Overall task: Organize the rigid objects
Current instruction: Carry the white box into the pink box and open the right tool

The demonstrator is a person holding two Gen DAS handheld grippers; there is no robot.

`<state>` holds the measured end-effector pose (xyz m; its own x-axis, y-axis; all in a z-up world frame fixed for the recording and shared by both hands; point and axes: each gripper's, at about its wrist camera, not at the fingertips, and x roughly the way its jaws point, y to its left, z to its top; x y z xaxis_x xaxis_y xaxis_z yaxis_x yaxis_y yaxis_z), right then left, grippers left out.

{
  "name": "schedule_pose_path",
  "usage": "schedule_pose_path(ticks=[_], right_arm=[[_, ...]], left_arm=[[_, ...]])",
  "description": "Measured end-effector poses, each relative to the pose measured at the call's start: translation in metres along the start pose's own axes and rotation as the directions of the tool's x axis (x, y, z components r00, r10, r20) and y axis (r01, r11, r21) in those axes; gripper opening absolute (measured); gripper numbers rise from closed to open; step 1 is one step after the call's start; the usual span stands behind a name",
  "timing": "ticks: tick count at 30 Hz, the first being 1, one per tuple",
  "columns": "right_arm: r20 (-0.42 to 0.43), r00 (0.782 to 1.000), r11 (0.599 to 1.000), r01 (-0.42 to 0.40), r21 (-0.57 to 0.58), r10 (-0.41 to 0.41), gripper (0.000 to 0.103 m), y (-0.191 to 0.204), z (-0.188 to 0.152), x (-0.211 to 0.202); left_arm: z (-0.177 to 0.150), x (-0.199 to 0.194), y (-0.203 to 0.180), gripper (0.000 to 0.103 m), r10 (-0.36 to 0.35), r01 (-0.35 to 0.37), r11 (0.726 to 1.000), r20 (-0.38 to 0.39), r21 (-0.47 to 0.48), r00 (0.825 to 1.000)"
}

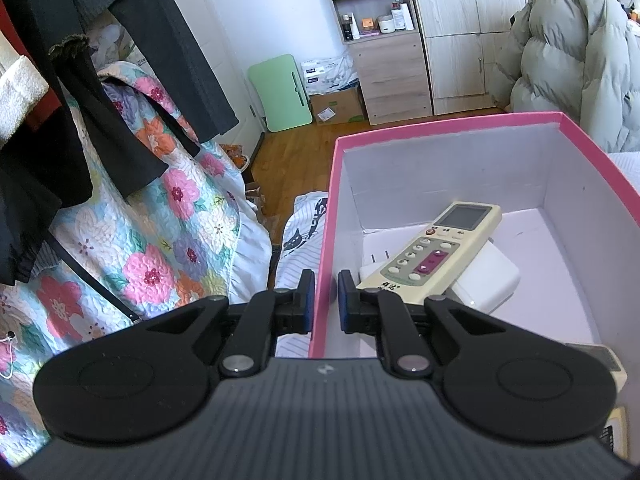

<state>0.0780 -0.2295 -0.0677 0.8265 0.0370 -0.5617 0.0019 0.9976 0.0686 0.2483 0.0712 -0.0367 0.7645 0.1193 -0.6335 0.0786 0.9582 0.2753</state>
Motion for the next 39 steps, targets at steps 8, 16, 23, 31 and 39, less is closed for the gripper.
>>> schedule_pose_path(ticks=[8, 16, 23, 31, 39], right_arm=[[0.136, 0.987, 0.996, -0.077, -0.042, 0.083, 0.059, 0.028, 0.026, -0.032], [0.248, 0.945, 0.977, -0.200, -0.077, 0.213, 0.058, 0.055, 0.064, -0.066], [0.158, 0.880, 0.894, -0.446, -0.050, 0.448, 0.059, 0.076, 0.086, -0.070], [0.033, 0.925, 0.919, -0.372, -0.131, 0.379, 0.059, 0.119, 0.074, -0.028], [-0.049, 0.967, 0.935, -0.254, -0.246, 0.250, 0.058, 0.144, 0.076, 0.023]], left_arm=[[0.000, 0.000, -0.001, 0.011, -0.001, 0.001, 1.000, 0.001, -0.001, 1.000], [0.000, 0.000, -0.001, 0.010, -0.004, 0.004, 1.000, 0.002, -0.005, 1.000], [0.000, 0.001, -0.004, 0.010, -0.009, 0.009, 1.000, 0.015, -0.011, 1.000], [0.000, 0.001, -0.004, 0.010, -0.010, 0.011, 1.000, 0.026, -0.022, 1.000], [-0.001, 0.002, -0.005, 0.009, -0.015, 0.015, 1.000, 0.029, -0.025, 0.999]])
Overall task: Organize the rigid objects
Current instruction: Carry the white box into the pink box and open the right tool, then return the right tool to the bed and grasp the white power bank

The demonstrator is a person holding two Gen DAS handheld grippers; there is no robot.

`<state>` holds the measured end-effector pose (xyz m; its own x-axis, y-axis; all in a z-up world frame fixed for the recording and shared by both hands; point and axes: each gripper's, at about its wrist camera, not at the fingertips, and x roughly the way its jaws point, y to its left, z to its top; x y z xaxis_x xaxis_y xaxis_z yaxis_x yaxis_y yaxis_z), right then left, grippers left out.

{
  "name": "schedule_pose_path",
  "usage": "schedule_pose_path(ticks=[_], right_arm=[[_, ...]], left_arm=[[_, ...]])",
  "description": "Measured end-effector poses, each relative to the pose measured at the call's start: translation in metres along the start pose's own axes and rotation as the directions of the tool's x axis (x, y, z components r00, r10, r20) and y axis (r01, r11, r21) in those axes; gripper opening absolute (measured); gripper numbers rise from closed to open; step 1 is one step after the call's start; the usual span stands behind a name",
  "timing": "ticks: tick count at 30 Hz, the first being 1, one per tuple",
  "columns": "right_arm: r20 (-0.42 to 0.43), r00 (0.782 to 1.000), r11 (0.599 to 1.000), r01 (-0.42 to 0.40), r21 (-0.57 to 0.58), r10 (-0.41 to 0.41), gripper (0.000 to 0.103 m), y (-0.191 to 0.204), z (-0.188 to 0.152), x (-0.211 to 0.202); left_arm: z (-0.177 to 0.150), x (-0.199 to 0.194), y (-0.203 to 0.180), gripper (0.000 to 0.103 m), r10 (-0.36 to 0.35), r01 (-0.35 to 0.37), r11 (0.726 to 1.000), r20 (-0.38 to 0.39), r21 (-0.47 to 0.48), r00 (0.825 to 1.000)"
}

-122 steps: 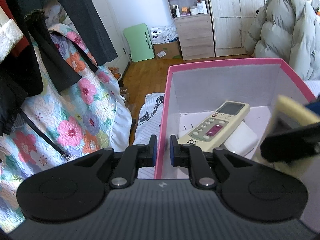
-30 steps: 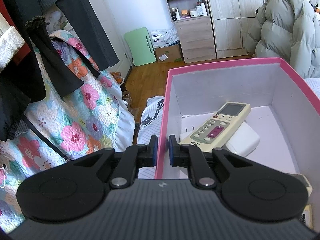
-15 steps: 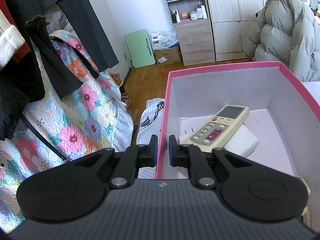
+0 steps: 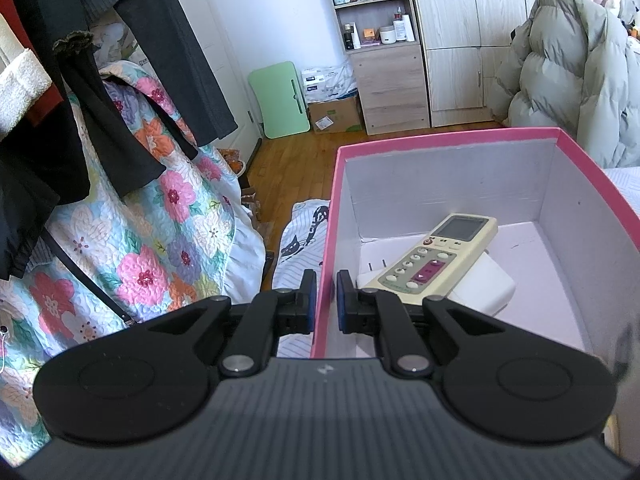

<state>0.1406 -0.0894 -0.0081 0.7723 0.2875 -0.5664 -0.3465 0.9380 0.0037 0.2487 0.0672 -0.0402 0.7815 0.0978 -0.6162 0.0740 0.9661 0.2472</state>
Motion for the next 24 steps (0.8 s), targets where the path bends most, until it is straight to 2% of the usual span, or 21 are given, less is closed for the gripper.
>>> schedule_pose_path(ticks=[7, 13, 16, 19, 24], right_arm=[[-0.051, 0.998, 0.999, 0.035, -0.012, -0.036, 0.058, -0.011, 0.013, 0.048], [-0.093, 0.994, 0.998, 0.052, -0.028, -0.054, 0.058, -0.013, 0.016, 0.068], [-0.033, 0.996, 0.996, 0.079, -0.035, -0.080, 0.070, -0.010, 0.015, 0.059], [0.036, 0.999, 0.999, 0.033, 0.004, -0.033, 0.071, -0.015, 0.018, 0.036], [0.124, 0.992, 0.999, 0.013, 0.050, -0.019, 0.072, -0.034, 0.013, -0.013]], left_arm=[[-0.001, 0.000, 0.000, 0.009, -0.001, 0.001, 1.000, 0.001, -0.007, 1.000], [-0.001, 0.000, -0.001, 0.009, -0.005, 0.005, 1.000, 0.002, -0.012, 1.000], [-0.001, 0.000, -0.002, 0.009, -0.003, 0.003, 1.000, 0.002, -0.009, 1.000], [-0.001, -0.001, 0.000, 0.010, -0.002, 0.002, 1.000, 0.002, -0.008, 1.000], [0.000, -0.003, 0.000, 0.010, 0.001, -0.001, 1.000, 0.003, -0.005, 1.000]])
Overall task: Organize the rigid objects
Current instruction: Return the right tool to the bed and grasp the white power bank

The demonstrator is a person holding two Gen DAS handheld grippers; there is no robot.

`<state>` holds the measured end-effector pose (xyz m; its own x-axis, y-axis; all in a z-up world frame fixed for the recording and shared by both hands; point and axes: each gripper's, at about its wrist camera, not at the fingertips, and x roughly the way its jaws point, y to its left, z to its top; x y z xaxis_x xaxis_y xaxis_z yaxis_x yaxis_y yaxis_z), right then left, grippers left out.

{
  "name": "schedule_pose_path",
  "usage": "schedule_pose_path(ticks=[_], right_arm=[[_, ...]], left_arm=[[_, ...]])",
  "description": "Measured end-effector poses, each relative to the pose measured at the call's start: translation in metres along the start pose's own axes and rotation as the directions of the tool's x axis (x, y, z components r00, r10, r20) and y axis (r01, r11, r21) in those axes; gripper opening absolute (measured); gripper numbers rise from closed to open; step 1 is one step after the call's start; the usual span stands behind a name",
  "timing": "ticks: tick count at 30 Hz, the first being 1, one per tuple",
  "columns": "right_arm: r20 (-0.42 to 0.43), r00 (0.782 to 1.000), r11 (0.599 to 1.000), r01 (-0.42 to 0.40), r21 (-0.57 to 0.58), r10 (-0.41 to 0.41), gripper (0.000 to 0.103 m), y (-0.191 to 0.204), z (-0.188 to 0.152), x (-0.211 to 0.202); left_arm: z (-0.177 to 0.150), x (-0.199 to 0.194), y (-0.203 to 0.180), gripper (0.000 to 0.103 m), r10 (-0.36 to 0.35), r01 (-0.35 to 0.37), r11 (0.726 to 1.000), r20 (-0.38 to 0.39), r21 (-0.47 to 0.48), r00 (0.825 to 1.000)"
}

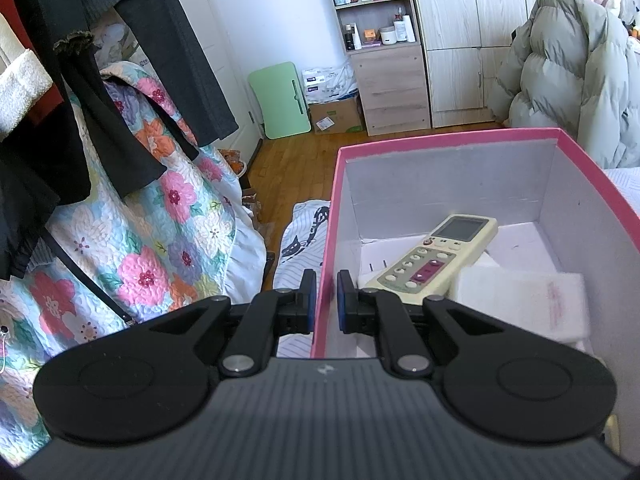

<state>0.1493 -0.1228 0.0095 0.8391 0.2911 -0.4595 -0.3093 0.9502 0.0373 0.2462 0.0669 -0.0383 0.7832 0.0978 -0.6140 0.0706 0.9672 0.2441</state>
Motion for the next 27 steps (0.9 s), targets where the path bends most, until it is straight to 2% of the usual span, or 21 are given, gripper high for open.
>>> schedule_pose_path(ticks=[3, 5, 9, 13, 20, 27], right_arm=[[0.040, 0.999, 1.000, -0.004, 0.026, 0.002, 0.073, -0.018, -0.009, -0.027], [-0.018, 1.000, 1.000, -0.014, 0.004, 0.014, 0.073, -0.026, -0.019, -0.035], [-0.120, 0.991, 0.998, 0.055, -0.025, -0.057, 0.073, -0.042, -0.045, -0.042], [-0.220, 0.971, 0.992, 0.107, 0.073, -0.089, 0.073, -0.070, -0.075, -0.041], [-0.299, 0.950, 0.973, 0.152, 0.174, -0.095, 0.072, -0.093, -0.112, -0.021], [-0.342, 0.935, 0.951, 0.187, 0.245, -0.096, 0.074, -0.104, -0.123, 0.021]], left_arm=[[0.000, 0.000, -0.001, 0.010, 0.001, -0.001, 1.000, 0.001, -0.001, 1.000], [0.000, 0.000, 0.000, 0.010, 0.004, -0.004, 1.000, 0.000, 0.002, 1.000], [0.000, 0.000, 0.001, 0.010, 0.005, -0.005, 1.000, 0.001, 0.004, 1.000], [0.000, 0.000, 0.002, 0.010, 0.010, -0.010, 1.000, -0.001, 0.010, 1.000], [-0.002, -0.001, 0.003, 0.010, 0.011, -0.011, 1.000, -0.002, 0.013, 1.000], [-0.002, -0.001, 0.002, 0.010, 0.012, -0.012, 1.000, -0.005, 0.016, 1.000]])
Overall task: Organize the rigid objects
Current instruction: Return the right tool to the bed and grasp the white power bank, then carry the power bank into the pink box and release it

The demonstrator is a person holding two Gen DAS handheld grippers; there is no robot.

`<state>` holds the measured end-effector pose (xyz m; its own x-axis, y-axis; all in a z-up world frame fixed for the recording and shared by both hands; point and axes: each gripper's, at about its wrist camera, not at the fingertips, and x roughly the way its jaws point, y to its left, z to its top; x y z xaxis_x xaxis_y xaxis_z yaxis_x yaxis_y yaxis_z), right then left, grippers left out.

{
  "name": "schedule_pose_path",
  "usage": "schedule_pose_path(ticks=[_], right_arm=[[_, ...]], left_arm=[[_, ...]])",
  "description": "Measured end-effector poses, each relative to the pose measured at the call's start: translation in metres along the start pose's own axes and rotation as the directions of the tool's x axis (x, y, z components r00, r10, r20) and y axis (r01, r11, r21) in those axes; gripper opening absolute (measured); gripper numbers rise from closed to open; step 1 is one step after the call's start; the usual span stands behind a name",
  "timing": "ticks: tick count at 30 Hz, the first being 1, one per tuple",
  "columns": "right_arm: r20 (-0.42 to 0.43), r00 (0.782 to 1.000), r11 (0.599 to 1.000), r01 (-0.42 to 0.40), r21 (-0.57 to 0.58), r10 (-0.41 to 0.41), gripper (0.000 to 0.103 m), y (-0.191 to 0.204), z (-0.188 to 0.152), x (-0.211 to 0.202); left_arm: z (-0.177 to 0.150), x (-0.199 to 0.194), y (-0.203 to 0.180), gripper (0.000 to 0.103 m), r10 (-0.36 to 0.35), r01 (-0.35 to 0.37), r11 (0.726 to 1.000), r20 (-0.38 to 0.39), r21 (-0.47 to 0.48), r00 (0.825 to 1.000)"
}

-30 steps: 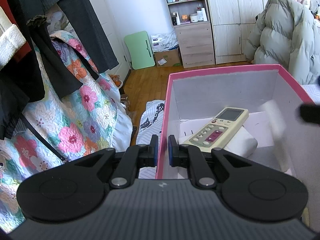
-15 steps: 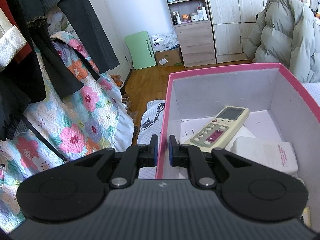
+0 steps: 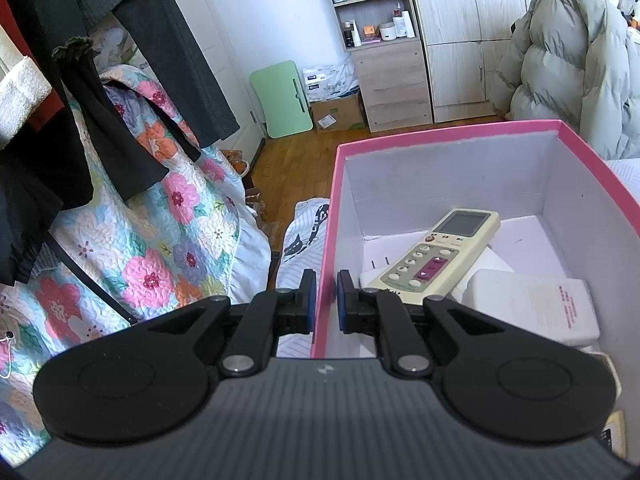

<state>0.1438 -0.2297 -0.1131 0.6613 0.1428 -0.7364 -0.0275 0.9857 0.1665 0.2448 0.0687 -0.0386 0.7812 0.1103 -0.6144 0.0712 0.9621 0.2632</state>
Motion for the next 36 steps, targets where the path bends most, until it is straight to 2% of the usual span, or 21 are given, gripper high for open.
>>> schedule_pose_path(ticks=[7, 9, 10, 11, 17, 24, 30, 33, 36], right_arm=[[0.054, 0.996, 0.994, 0.078, -0.079, -0.074, 0.075, 0.014, 0.008, 0.019], [0.059, 0.996, 0.993, 0.071, -0.093, -0.066, 0.065, 0.014, 0.008, 0.018], [0.057, 0.997, 0.995, 0.054, -0.088, -0.049, 0.054, 0.013, 0.008, 0.016], [0.060, 0.997, 0.995, 0.059, -0.079, -0.054, 0.047, 0.012, 0.009, 0.014], [0.114, 0.993, 1.000, 0.015, 0.021, -0.018, 0.045, 0.003, 0.006, 0.001], [0.214, 0.976, 0.999, 0.031, -0.012, -0.028, 0.044, 0.020, 0.004, -0.027], [0.295, 0.954, 0.997, -0.034, -0.069, 0.053, 0.044, 0.039, 0.014, -0.063], [0.345, 0.933, 0.992, -0.073, -0.104, 0.104, 0.044, 0.051, 0.023, -0.085], [0.374, 0.908, 0.979, -0.142, -0.148, 0.188, 0.044, 0.065, 0.031, -0.106]], left_arm=[[0.001, 0.000, -0.001, 0.010, -0.007, 0.007, 1.000, 0.003, 0.002, 1.000], [0.000, -0.001, -0.001, 0.010, -0.010, 0.010, 1.000, 0.003, 0.000, 1.000], [0.001, -0.001, 0.000, 0.011, -0.009, 0.009, 1.000, 0.003, 0.003, 1.000], [0.000, -0.001, 0.000, 0.011, -0.008, 0.008, 1.000, 0.003, 0.006, 1.000], [0.000, -0.001, 0.000, 0.011, -0.009, 0.009, 1.000, 0.003, 0.006, 1.000], [0.000, -0.002, 0.001, 0.011, -0.007, 0.007, 1.000, 0.002, 0.008, 1.000], [0.000, -0.002, 0.000, 0.011, -0.007, 0.007, 1.000, 0.002, 0.006, 1.000], [0.000, -0.003, 0.001, 0.011, -0.006, 0.006, 1.000, 0.001, 0.006, 1.000], [0.000, -0.003, 0.002, 0.011, -0.007, 0.007, 1.000, 0.002, 0.005, 1.000]])
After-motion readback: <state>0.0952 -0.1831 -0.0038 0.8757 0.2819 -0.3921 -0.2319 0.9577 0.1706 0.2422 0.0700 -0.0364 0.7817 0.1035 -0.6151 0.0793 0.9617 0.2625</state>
